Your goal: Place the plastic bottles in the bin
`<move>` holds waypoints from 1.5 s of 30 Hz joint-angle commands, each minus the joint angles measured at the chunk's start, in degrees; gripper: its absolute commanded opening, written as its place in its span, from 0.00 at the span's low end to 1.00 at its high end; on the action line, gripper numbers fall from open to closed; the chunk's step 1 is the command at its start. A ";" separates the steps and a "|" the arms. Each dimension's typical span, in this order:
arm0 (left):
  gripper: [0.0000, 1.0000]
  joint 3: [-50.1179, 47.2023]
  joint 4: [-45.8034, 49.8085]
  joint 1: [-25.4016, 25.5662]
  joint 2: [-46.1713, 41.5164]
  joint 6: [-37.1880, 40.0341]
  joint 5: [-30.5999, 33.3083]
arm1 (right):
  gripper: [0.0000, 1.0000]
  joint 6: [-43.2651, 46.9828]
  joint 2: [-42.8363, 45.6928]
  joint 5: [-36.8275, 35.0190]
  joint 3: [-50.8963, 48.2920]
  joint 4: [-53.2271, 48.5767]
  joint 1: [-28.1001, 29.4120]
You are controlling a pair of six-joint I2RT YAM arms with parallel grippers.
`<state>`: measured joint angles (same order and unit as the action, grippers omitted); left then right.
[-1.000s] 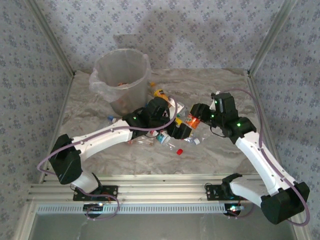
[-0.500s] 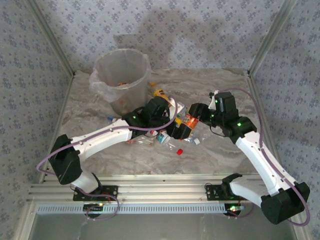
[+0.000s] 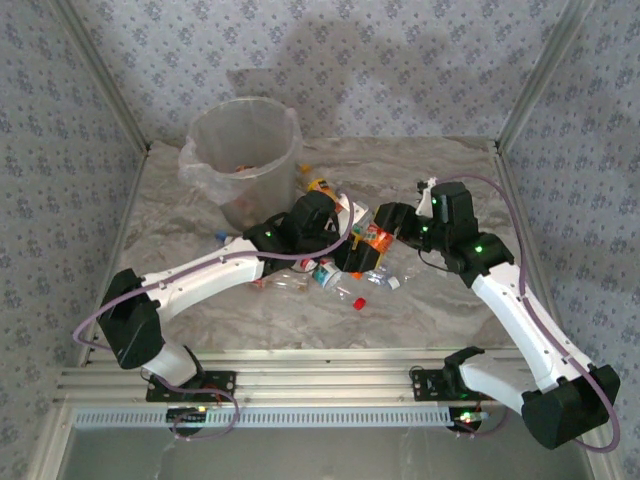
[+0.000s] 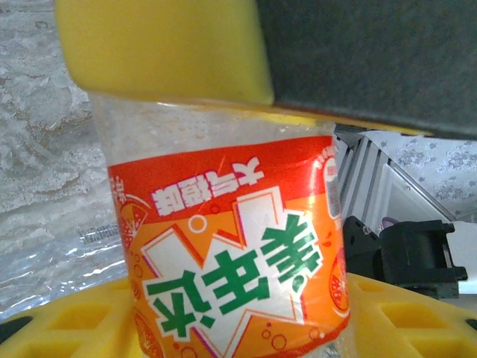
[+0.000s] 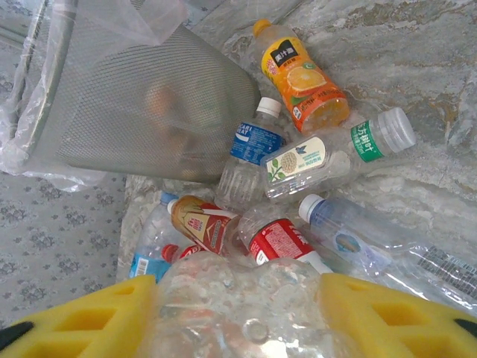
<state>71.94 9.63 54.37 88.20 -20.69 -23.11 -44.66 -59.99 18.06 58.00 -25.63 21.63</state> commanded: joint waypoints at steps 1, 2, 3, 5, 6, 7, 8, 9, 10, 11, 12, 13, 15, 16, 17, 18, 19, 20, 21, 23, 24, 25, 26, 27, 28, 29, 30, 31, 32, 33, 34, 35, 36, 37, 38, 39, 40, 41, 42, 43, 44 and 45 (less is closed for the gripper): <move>0.55 1.53 -2.19 0.47 -0.70 -0.03 -2.35 | 0.67 -0.73 1.20 1.62 -0.49 1.47 -0.25; 0.54 1.74 -1.79 0.38 -0.88 -0.05 -1.92 | 0.71 -0.65 1.58 1.71 -0.56 1.46 -0.34; 0.53 1.73 -1.64 0.20 -1.13 -0.14 -1.70 | 0.74 -0.52 1.98 1.98 -0.65 1.36 -0.49; 0.52 1.62 -1.27 -0.67 -1.86 -0.81 -1.75 | 0.79 -0.01 3.20 3.10 -0.93 1.33 -1.22; 0.52 1.54 -1.07 -1.15 -2.28 -1.12 -1.97 | 0.81 0.34 3.95 4.11 -1.21 1.57 -1.85; 0.52 1.51 -0.82 -1.81 -2.81 -1.20 -2.34 | 0.83 0.91 4.74 5.31 -1.47 2.08 -2.63; 0.52 1.51 -0.23 -2.48 -3.45 -1.20 -2.45 | 0.84 1.72 5.69 6.63 -1.79 2.45 -3.42; 0.52 1.63 0.42 -3.17 -4.04 -1.07 -2.46 | 0.86 2.58 6.47 7.88 -1.83 2.60 -4.05; 0.52 1.78 1.36 -3.89 -4.75 -0.73 -2.61 | 0.88 3.68 7.40 9.21 -1.82 2.86 -4.75; 0.52 2.16 2.59 -4.69 -5.53 -0.23 -2.64 | 0.90 4.94 8.34 10.37 -1.75 3.04 -5.30; 0.52 2.47 3.71 -5.41 -6.11 0.21 -2.64 | 0.92 6.07 9.21 11.38 -1.71 3.10 -5.55; 0.52 2.92 4.84 -6.43 -6.82 0.65 -2.57 | 0.94 7.57 10.06 12.41 -1.42 3.16 -5.70; 0.52 4.13 7.37 -8.55 -7.96 1.31 -2.72 | 0.97 10.23 11.40 14.00 -0.78 2.89 -5.89; 0.52 5.06 9.00 -9.71 -8.46 1.92 -2.68 | 0.99 11.17 12.01 14.62 -0.49 2.79 -5.82; 0.52 6.21 10.77 -10.95 -8.89 2.67 -2.51 | 1.00 11.82 12.59 15.12 -0.35 2.83 -5.81; 0.52 7.24 12.16 -12.04 -9.14 3.19 -2.31 | 1.00 12.11 12.94 15.38 -0.24 3.03 -5.81; 0.52 8.60 14.02 -13.37 -9.34 3.90 -2.00 | 1.00 12.33 13.26 15.64 -0.17 3.27 -5.81; 0.52 10.09 15.73 -14.77 -9.49 4.47 -1.89 | 1.00 12.53 13.65 15.85 -0.09 3.40 -5.84; 0.52 11.48 17.15 -16.05 -9.41 5.13 -1.73 | 1.00 12.69 13.78 16.03 -0.23 3.54 -5.78; 0.52 14.72 19.73 -18.91 -9.21 6.08 -0.60 | 1.00 12.91 14.07 15.97 -0.43 3.45 -5.79; 0.52 16.07 20.76 -20.22 -8.97 6.64 -0.32 | 1.00 13.03 14.10 15.86 -0.46 3.26 -5.74; 0.52 17.84 21.93 -21.63 -8.53 7.19 0.07 | 1.00 13.10 14.08 15.73 -0.65 3.09 -5.78; 0.53 19.51 22.85 -23.07 -8.09 7.60 0.61 | 1.00 13.21 14.02 15.56 -0.82 2.71 -5.76; 0.53 21.26 23.84 -24.50 -7.31 8.07 1.10 | 1.00 13.35 13.90 15.36 -0.89 2.34 -5.74; 0.52 22.93 24.89 -25.74 -6.57 8.45 1.58 | 1.00 13.42 14.09 15.33 -1.03 2.19 -5.73; 0.53 24.80 25.97 -27.28 -5.64 8.84 2.20 | 1.00 13.51 14.02 15.21 -1.08 2.04 -5.78; 0.53 26.58 26.72 -28.67 -4.68 9.13 2.69 | 1.00 13.57 14.12 15.09 -1.00 1.74 -5.74; 0.53 28.08 27.40 -29.84 -3.80 9.41 2.80 | 1.00 13.55 14.15 15.00 -0.87 1.52 -5.72; 0.53 29.77 28.07 -31.28 -2.69 9.75 3.02 | 1.00 13.69 14.21 14.85 -0.65 1.26 -5.78; 0.53 31.55 28.82 -32.63 -1.57 9.99 3.18 | 1.00 13.89 14.25 14.70 -0.41 1.00 -5.81; 0.53 33.00 28.87 -33.82 -0.52 10.34 3.17 | 1.00 14.15 14.17 14.55 -0.28 0.85 -5.74; 0.53 34.72 30.54 -35.13 0.82 10.85 3.16 | 1.00 14.26 14.13 14.26 -0.08 0.60 -5.72; 0.53 36.37 31.43 -36.30 2.10 11.17 3.17 | 1.00 14.37 14.07 13.93 -0.05 0.32 -5.73; 0.54 37.77 32.28 -37.35 3.18 11.64 3.29 | 1.00 14.42 14.08 13.76 0.01 0.14 -5.72; 0.54 39.12 33.06 -38.28 4.38 12.27 3.70 | 1.00 14.43 13.95 13.67 0.09 -0.06 -5.69; 0.55 39.50 33.67 -39.24 5.47 12.74 4.09 | 1.00 14.50 13.88 13.66 0.02 -0.29 -5.67; 0.55 41.70 34.12 -40.06 6.45 13.06 4.39 | 1.00 14.50 13.95 13.51 -0.06 -0.45 -5.66; 0.55 43.05 34.93 -41.04 7.79 13.36 4.55 | 1.00 14.49 13.94 13.30 -0.16 -0.66 -5.71; 0.55 44.48 35.97 -41.88 9.13 13.54 4.80 | 1.00 14.46 14.09 12.95 -0.55 -0.86 -5.67; 0.55 45.65 36.81 -42.44 10.41 13.76 5.17 | 1.00 14.47 14.05 12.48 -0.73 -1.12 -5.71; 0.56 47.14 37.96 -43.03 11.85 14.13 5.77 | 1.00 14.44 13.94 12.07 -0.84 -1.49 -5.64; 0.56 48.71 39.19 -43.52 13.30 14.31 6.35 | 1.00 14.43 13.94 11.71 -1.03 -1.83 -5.64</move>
<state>116.31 44.18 11.97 99.37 -8.51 -18.41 -31.42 -46.41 31.31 56.40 -25.54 15.99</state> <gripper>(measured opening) 0.560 0.998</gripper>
